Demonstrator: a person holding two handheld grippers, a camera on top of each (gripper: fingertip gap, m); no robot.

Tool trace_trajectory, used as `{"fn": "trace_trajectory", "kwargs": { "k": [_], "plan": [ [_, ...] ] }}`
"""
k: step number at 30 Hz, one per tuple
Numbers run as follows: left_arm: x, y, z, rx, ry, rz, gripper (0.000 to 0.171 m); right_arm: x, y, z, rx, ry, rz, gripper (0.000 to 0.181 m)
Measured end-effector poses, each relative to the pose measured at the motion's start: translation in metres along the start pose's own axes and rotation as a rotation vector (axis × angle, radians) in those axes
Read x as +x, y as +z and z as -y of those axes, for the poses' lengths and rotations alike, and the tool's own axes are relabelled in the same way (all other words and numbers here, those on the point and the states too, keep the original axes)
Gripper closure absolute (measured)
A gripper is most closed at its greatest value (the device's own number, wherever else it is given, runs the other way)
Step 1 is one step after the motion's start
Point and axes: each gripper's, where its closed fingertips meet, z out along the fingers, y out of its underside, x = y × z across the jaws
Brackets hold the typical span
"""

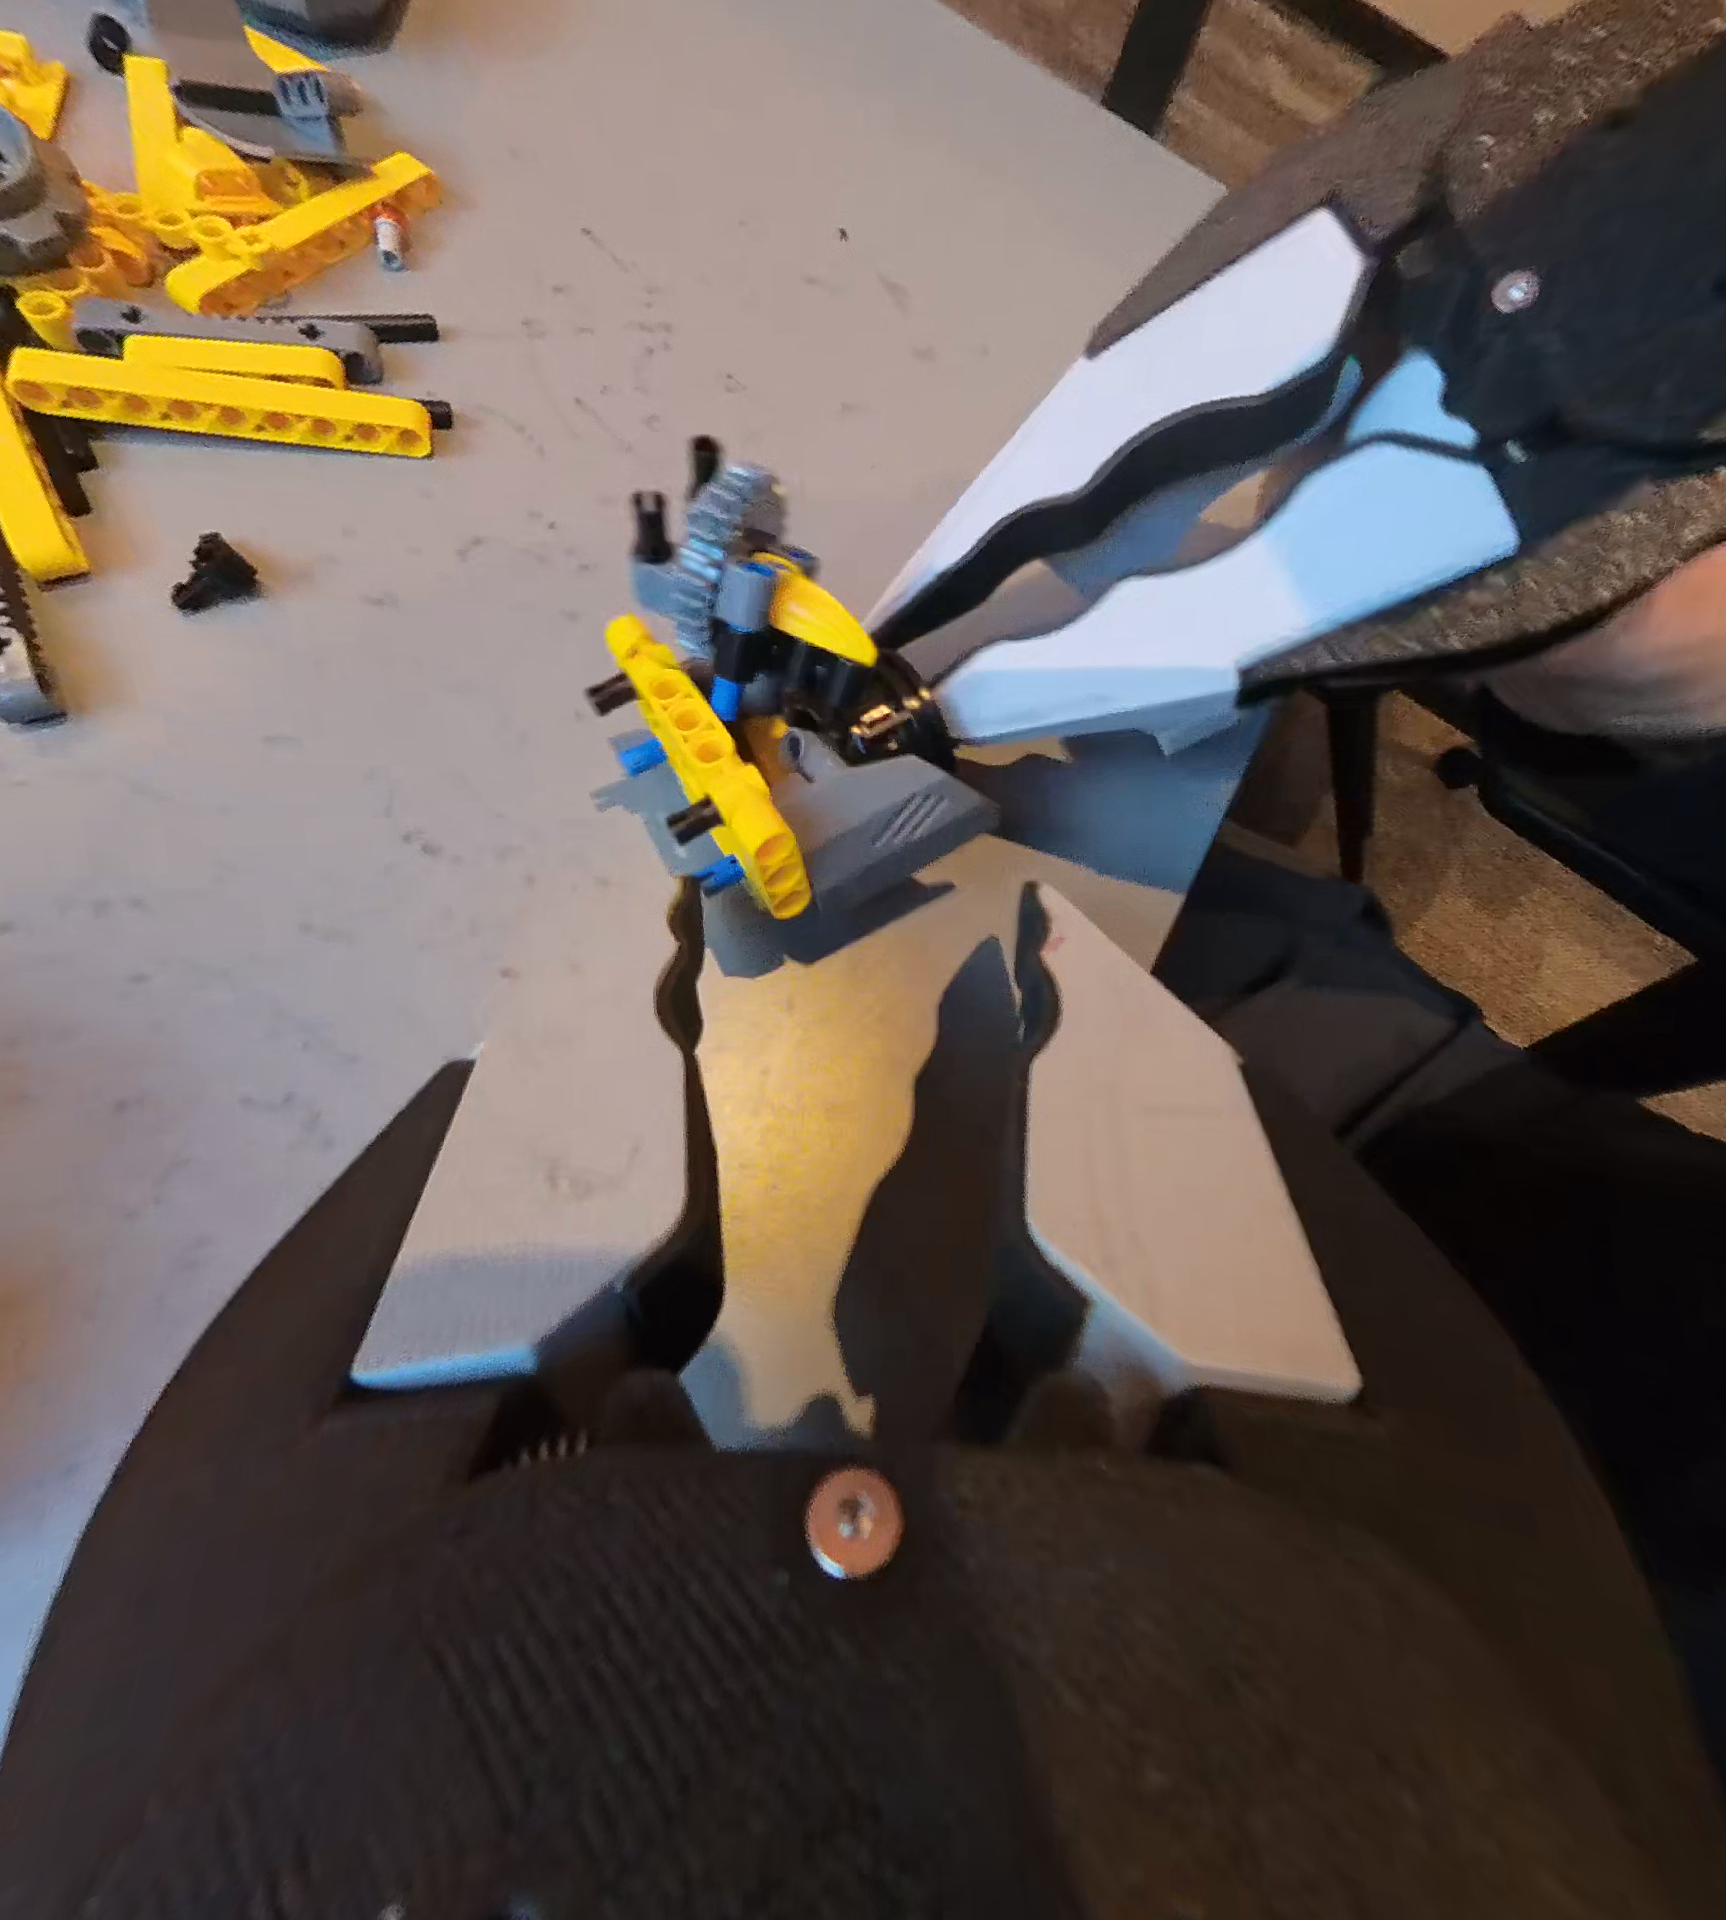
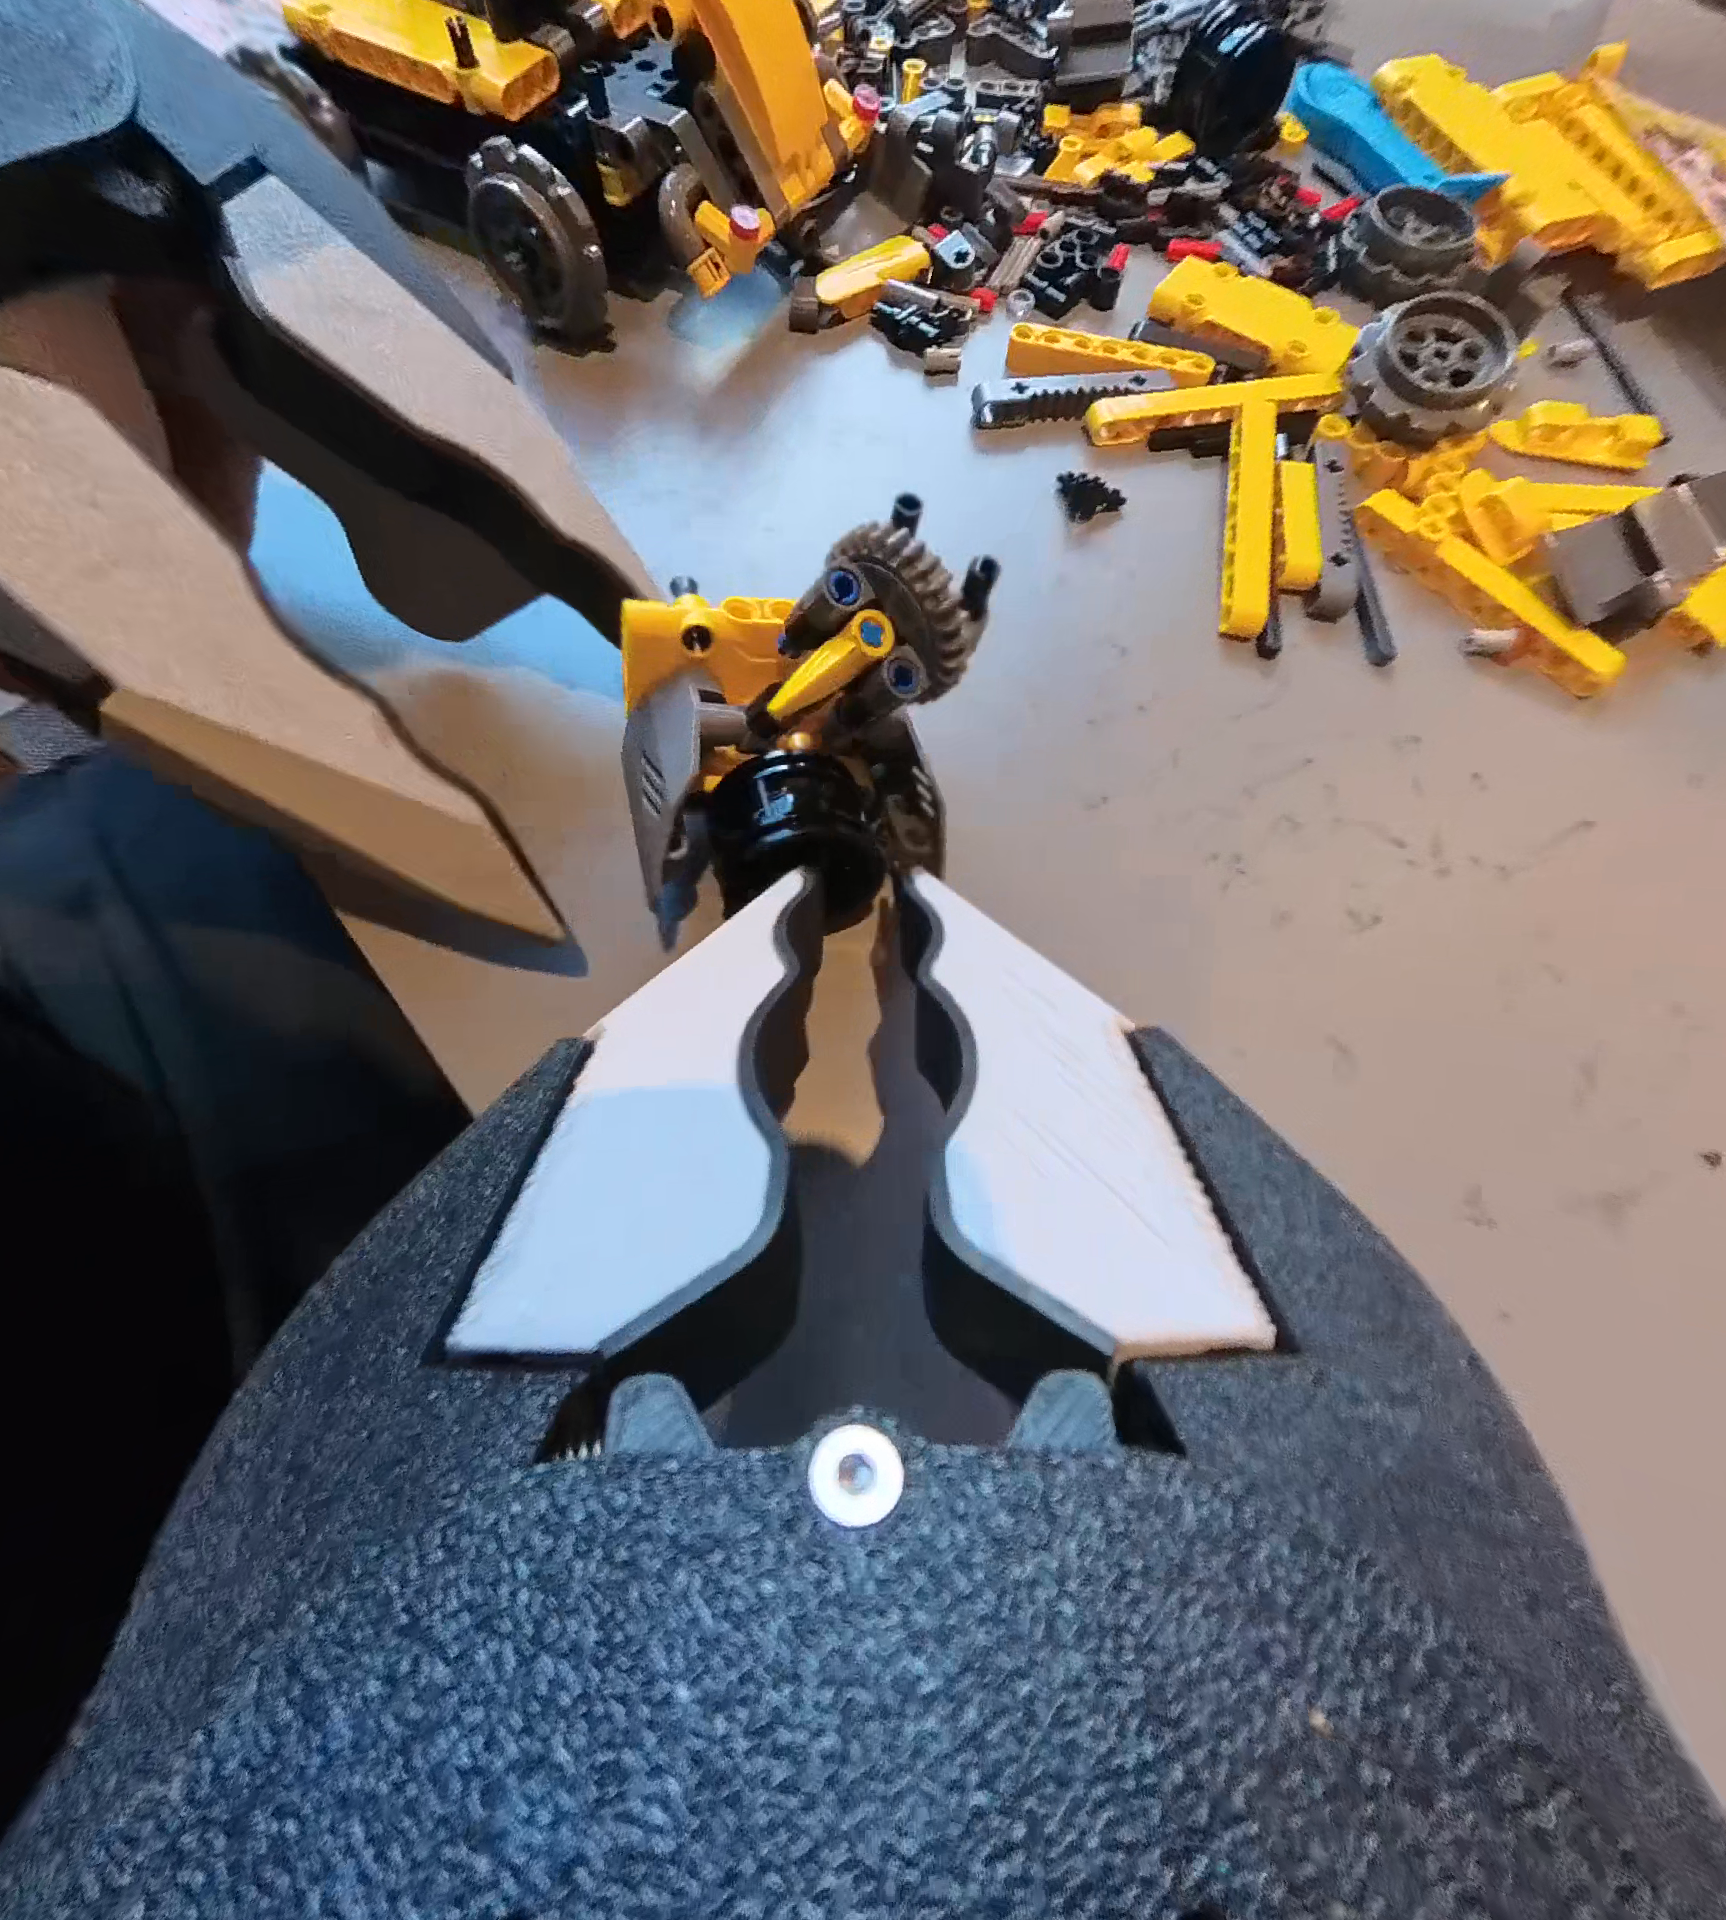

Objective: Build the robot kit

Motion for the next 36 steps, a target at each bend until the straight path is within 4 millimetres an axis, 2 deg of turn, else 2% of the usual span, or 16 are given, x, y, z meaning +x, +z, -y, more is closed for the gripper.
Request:
{"fn": "trace_trajectory", "kwargs": {
  "k": [2, 5, 7, 9, 13, 16, 20, 24, 26, 33, 36],
  "plan": [
    [0.005, -0.004, -0.002, -0.007, 0.032, -0.014, 0.117, 0.002, 0.0, -0.003, -0.038, 0.02, 0.018, 0.166],
    [0.005, -0.018, -0.007, -0.016, 0.086, -0.009, 0.117, 0.011, -0.011, -0.01, -0.054, -0.056, -0.025, 0.163],
    [-0.006, -0.031, -0.005, -0.013, 0.149, 0.034, 0.116, 0.006, -0.02, -0.01, -0.017, -0.109, -0.002, 0.156],
    [-0.017, -0.039, 0.009, -0.004, 0.227, 0.059, 0.11, -0.005, -0.028, -0.004, 0.047, -0.154, 0.028, 0.156],
    [-0.028, -0.024, 0.034, -0.09, 0.374, 0.004, 0.096, -0.024, -0.031, 0.007, 0.099, -0.213, 0.027, 0.158],
    [-0.016, -0.011, 0.021, -0.25, 0.468, -0.169, 0.087, -0.029, -0.03, 0.009, 0.099, -0.279, -0.026, 0.162],
    [-0.026, -0.012, 0.01, -0.339, 0.631, -0.172, 0.084, -0.03, -0.03, 0.003, 0.083, -0.305, -0.037, 0.163],
    [-0.015, -0.002, 0.0, -0.355, 0.616, -0.288, 0.089, -0.042, -0.027, 0.007, 0.112, -0.302, 0.02, 0.161],
    [-0.019, 0.004, -0.007, -0.378, 0.613, -0.27, 0.105, -0.044, -0.022, 0.007, 0.102, -0.301, 0.018, 0.161],
    [-0.016, 0.006, -0.01, -0.345, 0.513, -0.202, 0.106, -0.047, -0.012, 0.0, 0.059, -0.265, 0.053, 0.163],
    [-0.013, 0.007, -0.009, -0.333, 0.483, -0.188, 0.106, -0.041, -0.012, 0.001, 0.075, -0.326, -0.006, 0.174]
  ]
}}
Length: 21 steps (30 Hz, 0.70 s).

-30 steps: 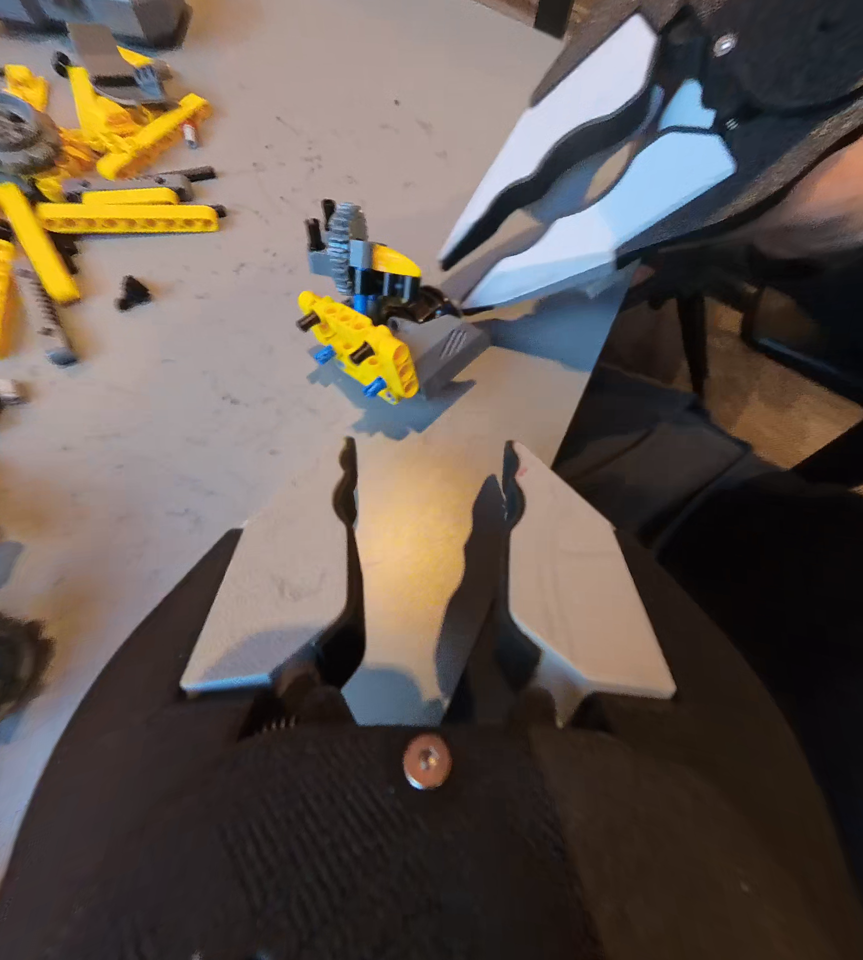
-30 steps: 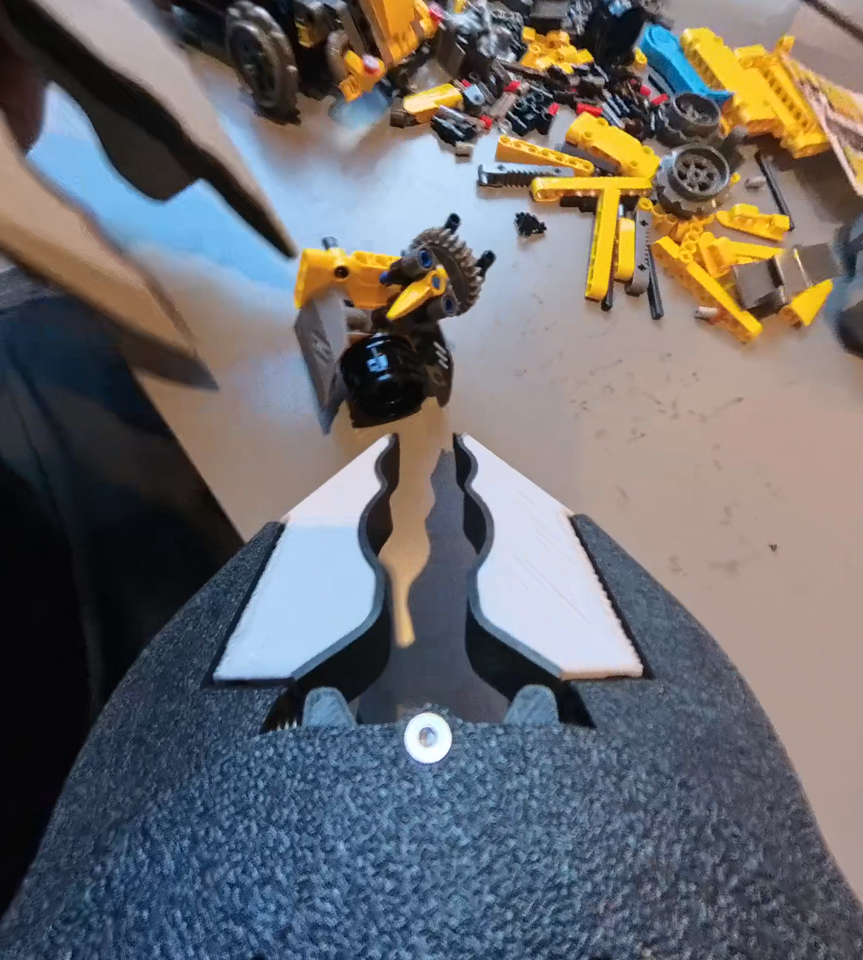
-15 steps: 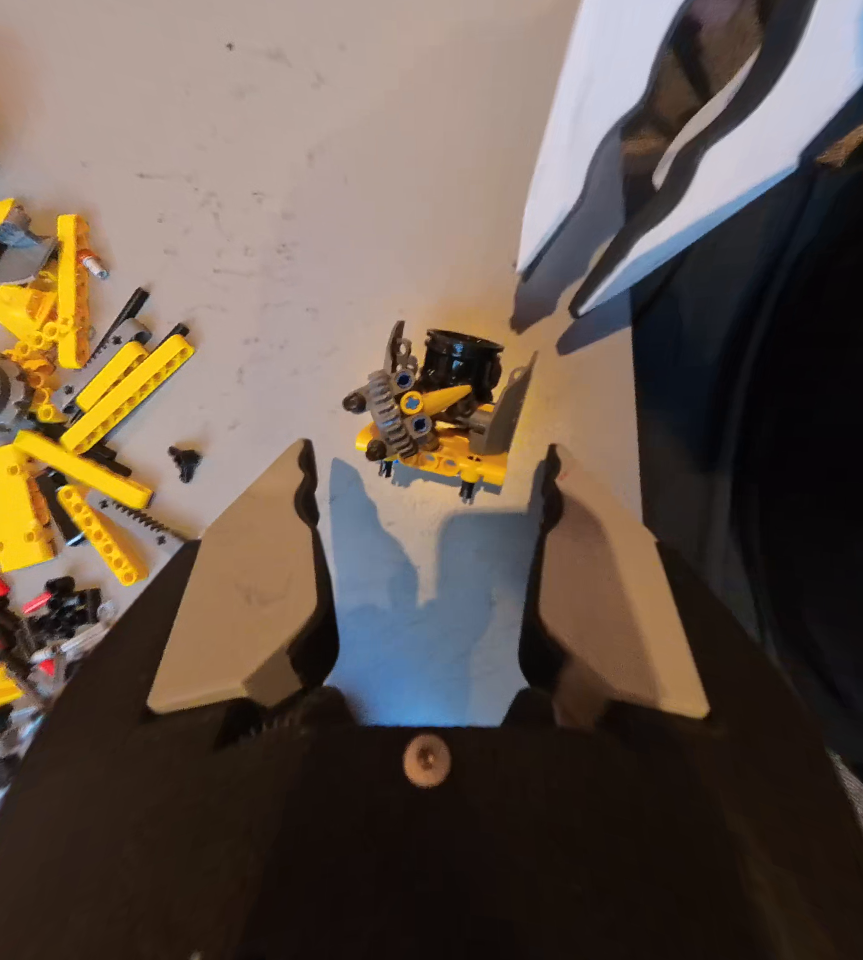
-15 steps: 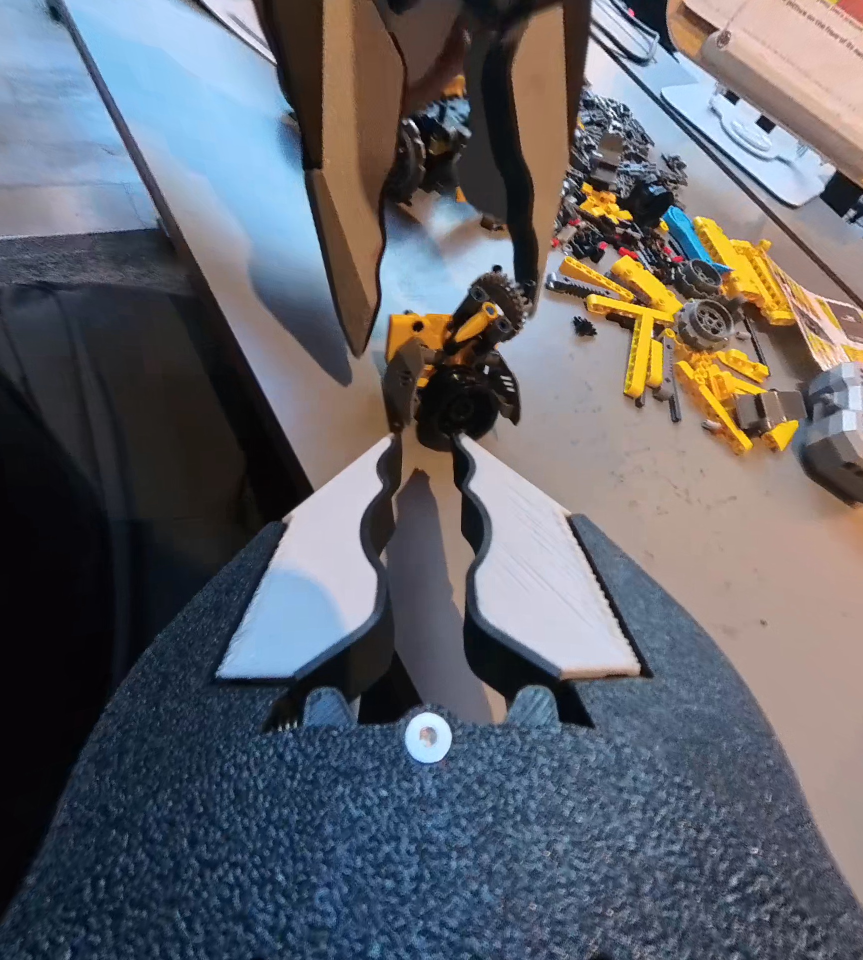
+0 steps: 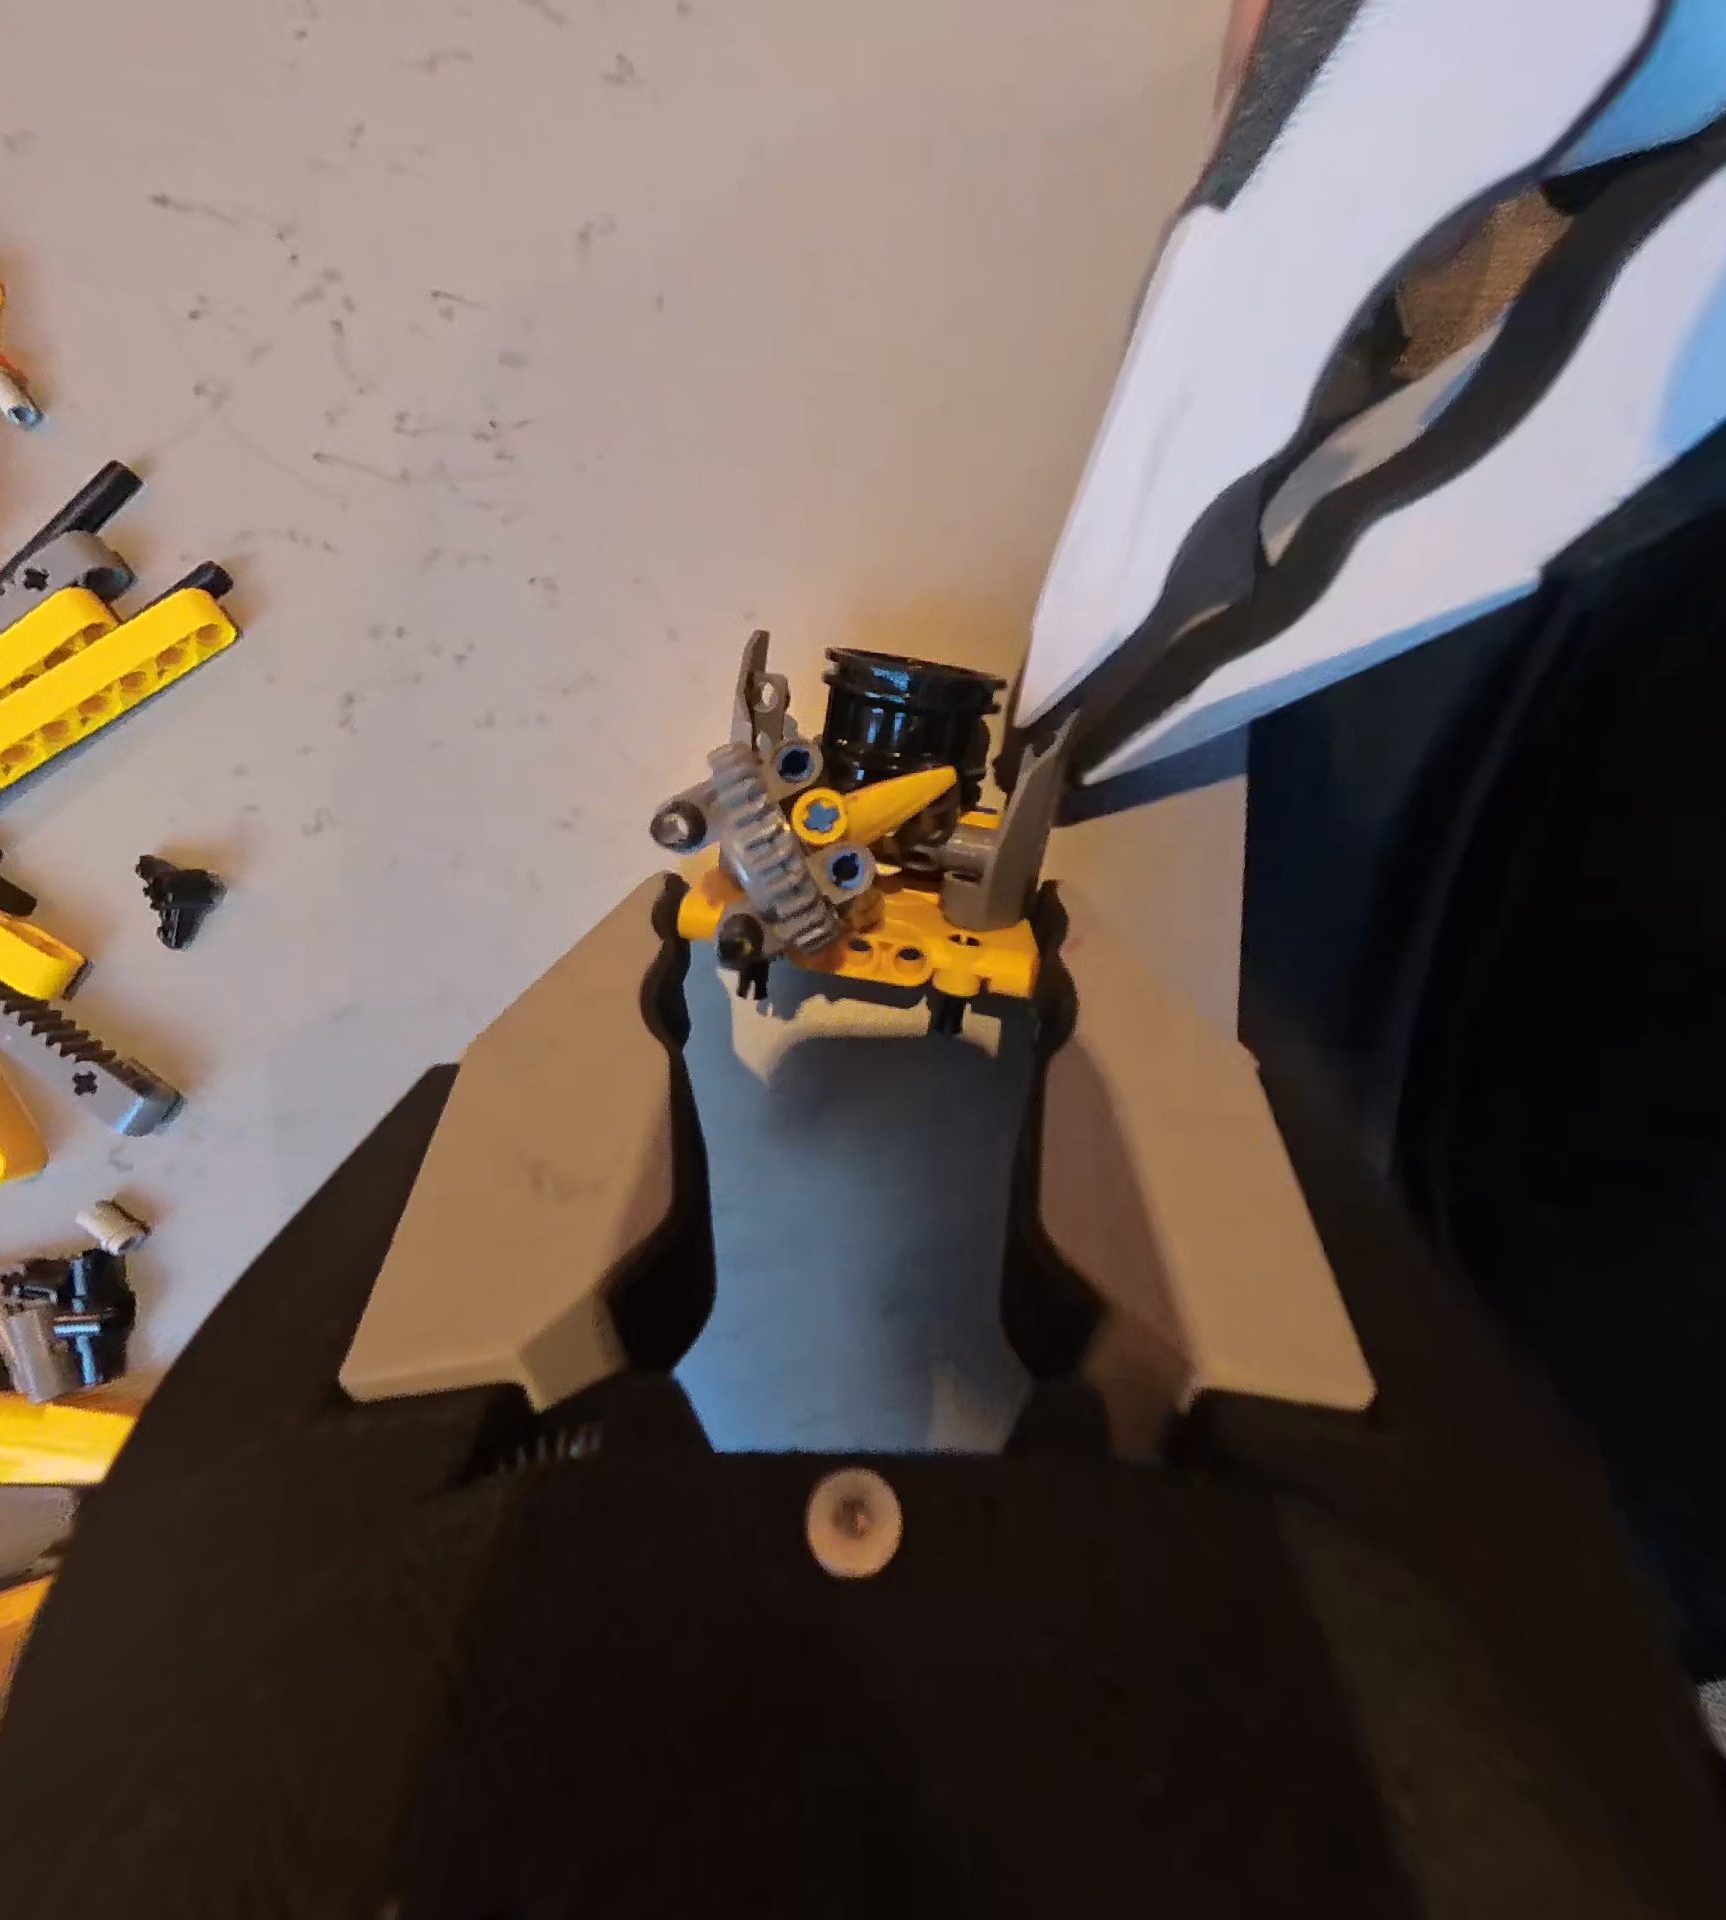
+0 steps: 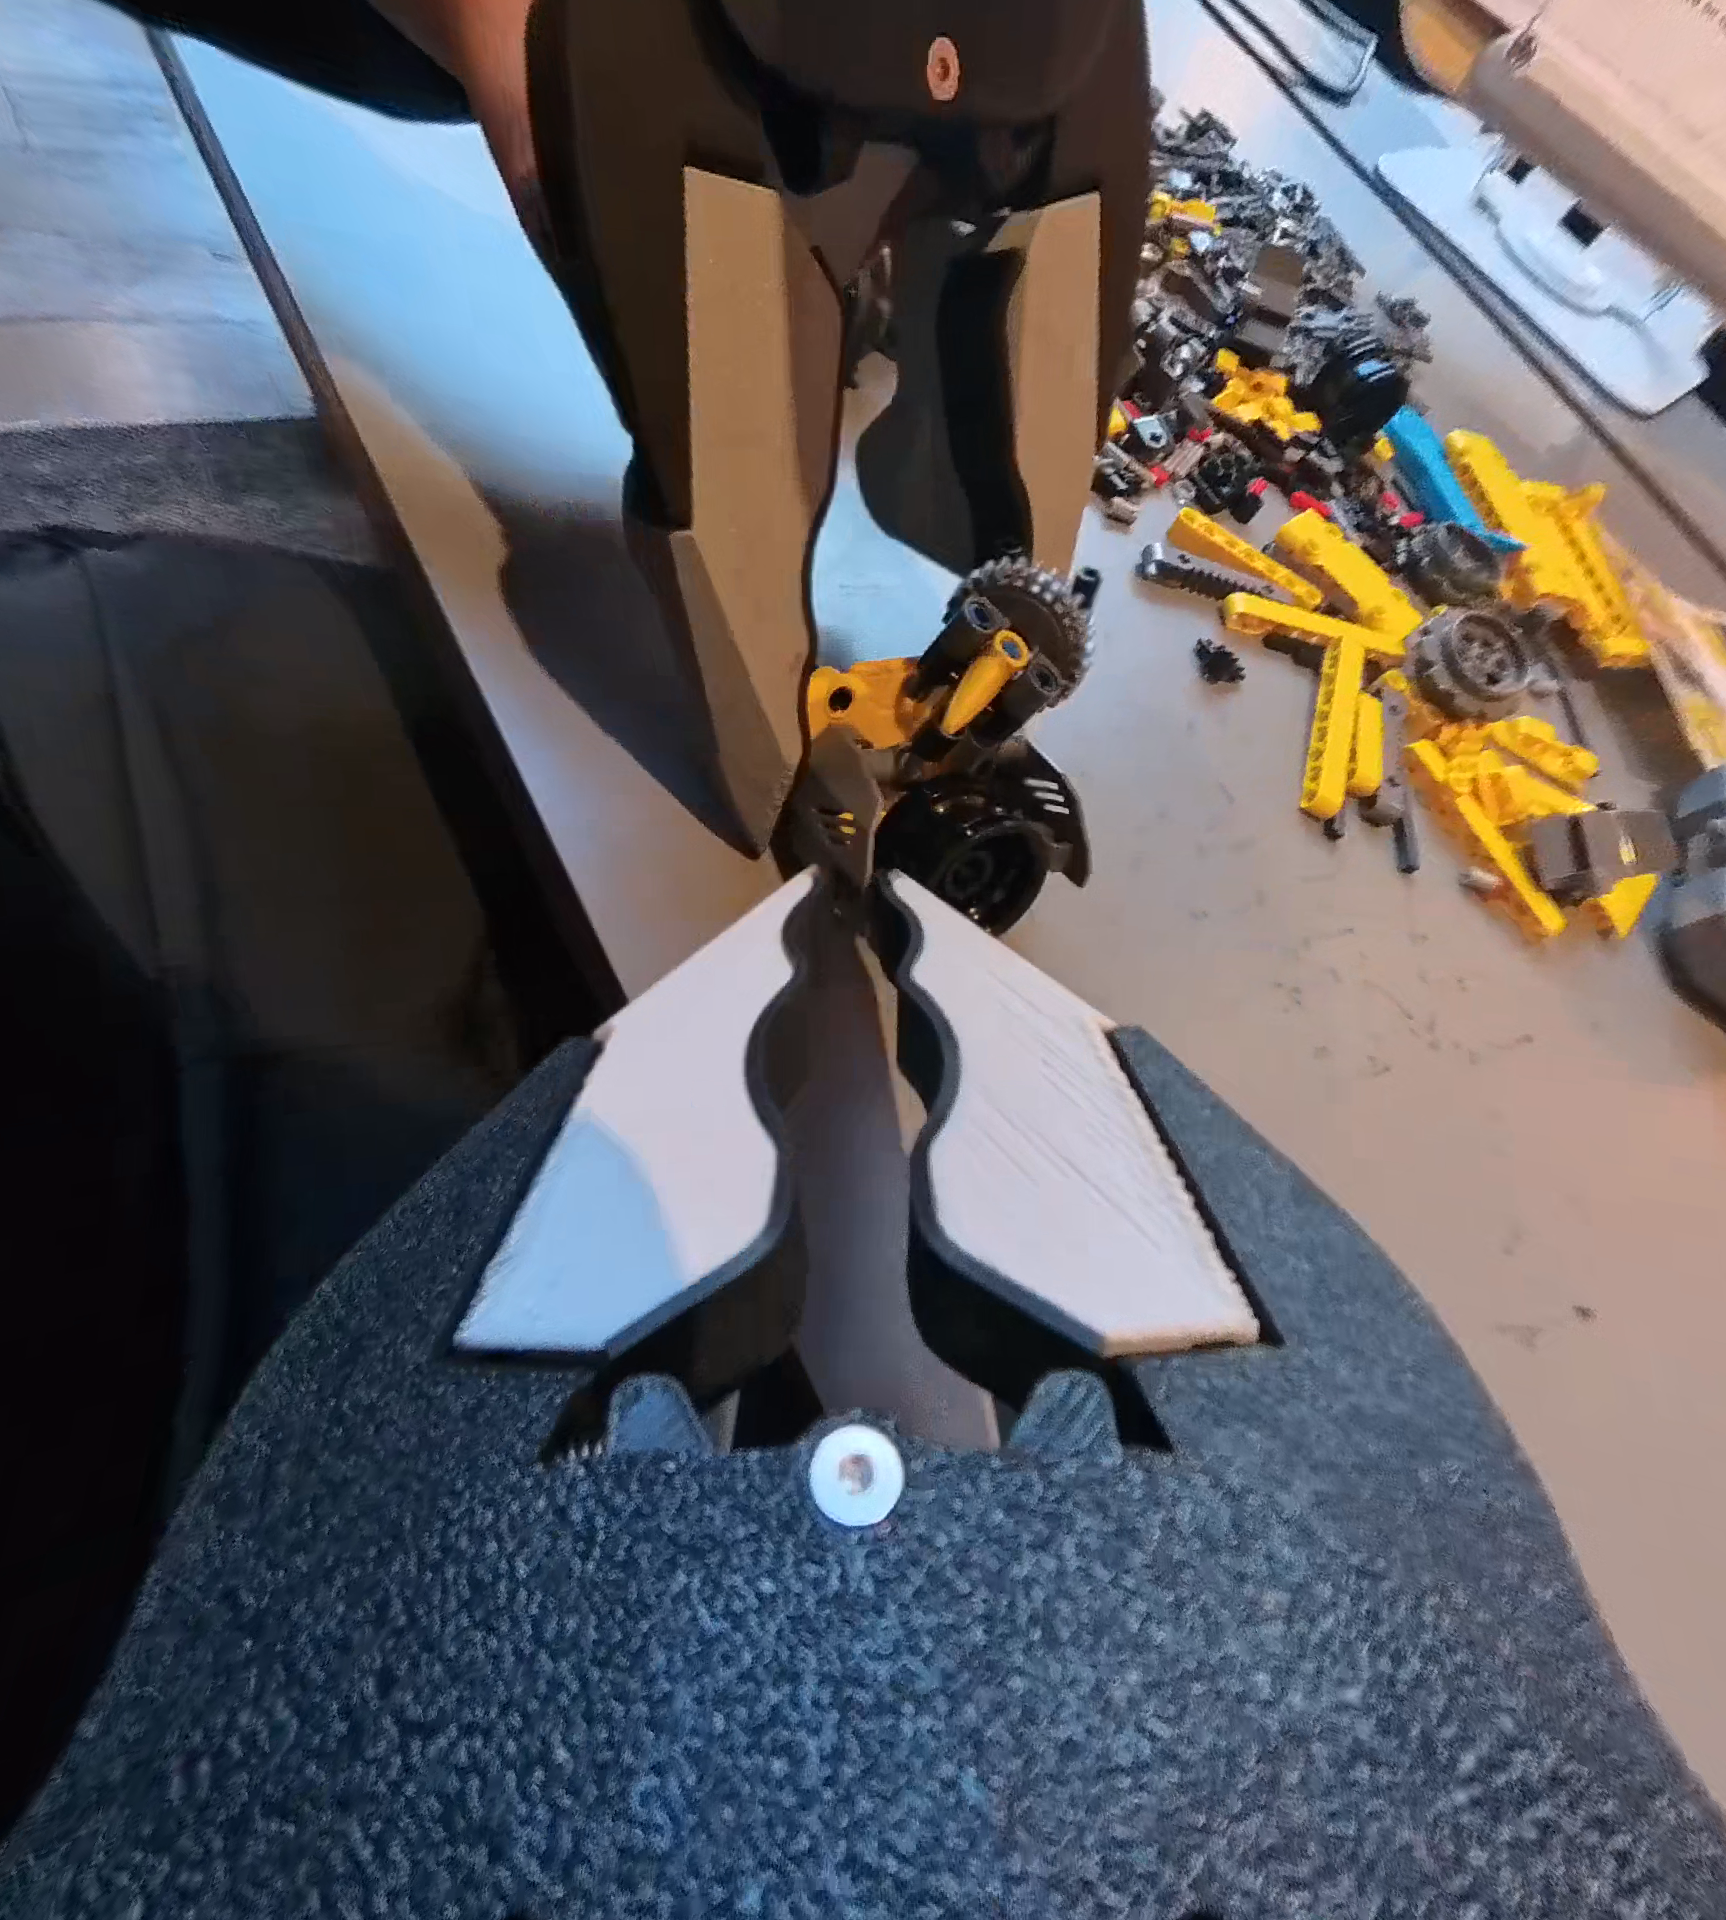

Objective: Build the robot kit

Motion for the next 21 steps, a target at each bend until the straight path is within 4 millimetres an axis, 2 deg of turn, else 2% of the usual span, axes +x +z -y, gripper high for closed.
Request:
{"fn": "trace_trajectory", "kwargs": {
  "k": [3, 6, 10, 15, 17, 19, 21],
  "plan": [
    [-0.002, 0.002, 0.003, 0.024, -0.049, 0.018, 0.106, 0.006, -0.006, 0.005, 0.018, -0.082, -0.089, 0.175],
    [-0.001, 0.003, 0.002, 0.026, -0.052, 0.029, 0.106, 0.003, -0.005, 0.002, -0.034, -0.317, -0.202, 0.174],
    [0.001, 0.002, 0.003, 0.031, -0.074, 0.02, 0.106, 0.002, -0.005, -0.005, -0.04, -0.349, -0.178, 0.174],
    [0.002, 0.003, 0.004, 0.032, -0.093, 0.022, 0.106, 0.001, -0.007, -0.005, -0.061, -0.522, -0.215, 0.174],
    [0.003, 0.003, 0.004, 0.032, -0.086, 0.023, 0.106, -0.001, -0.007, -0.005, -0.049, -0.455, -0.164, 0.175],
    [0.006, 0.003, 0.005, 0.033, -0.045, 0.042, 0.106, -0.001, -0.008, -0.004, -0.028, -0.188, -0.027, 0.176],
    [0.01, 0.004, 0.006, 0.032, -0.035, 0.038, 0.106, -0.006, -0.013, 0.006, 0.037, 0.07, 0.142, 0.174]
  ]
}}
